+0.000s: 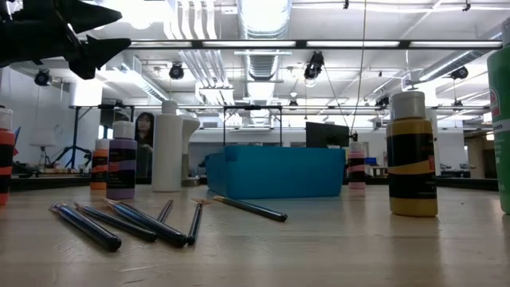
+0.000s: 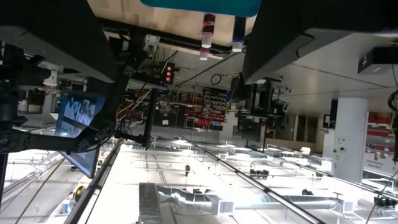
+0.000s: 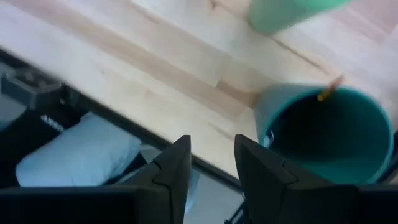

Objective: Pick & Place Paint Supplies
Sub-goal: Move the green cup to the bottom center of the table

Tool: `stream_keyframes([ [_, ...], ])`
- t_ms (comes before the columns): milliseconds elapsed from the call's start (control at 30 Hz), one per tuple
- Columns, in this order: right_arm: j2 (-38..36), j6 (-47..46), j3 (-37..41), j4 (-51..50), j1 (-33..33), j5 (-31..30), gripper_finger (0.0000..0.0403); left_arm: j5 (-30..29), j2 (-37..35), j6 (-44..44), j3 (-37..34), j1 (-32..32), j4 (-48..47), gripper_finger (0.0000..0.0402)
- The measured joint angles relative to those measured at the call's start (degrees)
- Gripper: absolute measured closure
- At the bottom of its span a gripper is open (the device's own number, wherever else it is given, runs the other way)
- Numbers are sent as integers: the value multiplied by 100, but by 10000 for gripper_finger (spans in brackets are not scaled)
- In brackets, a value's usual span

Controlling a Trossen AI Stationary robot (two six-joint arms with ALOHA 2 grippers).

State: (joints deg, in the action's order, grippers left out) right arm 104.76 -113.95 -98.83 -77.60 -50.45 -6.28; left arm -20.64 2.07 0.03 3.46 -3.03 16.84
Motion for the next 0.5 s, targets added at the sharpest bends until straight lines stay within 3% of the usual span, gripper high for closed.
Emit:
stream_keyframes([
  [500, 10, -247, 187, -401, 192, 487, 246, 16, 0, -46, -2, -2, -246, 46],
])
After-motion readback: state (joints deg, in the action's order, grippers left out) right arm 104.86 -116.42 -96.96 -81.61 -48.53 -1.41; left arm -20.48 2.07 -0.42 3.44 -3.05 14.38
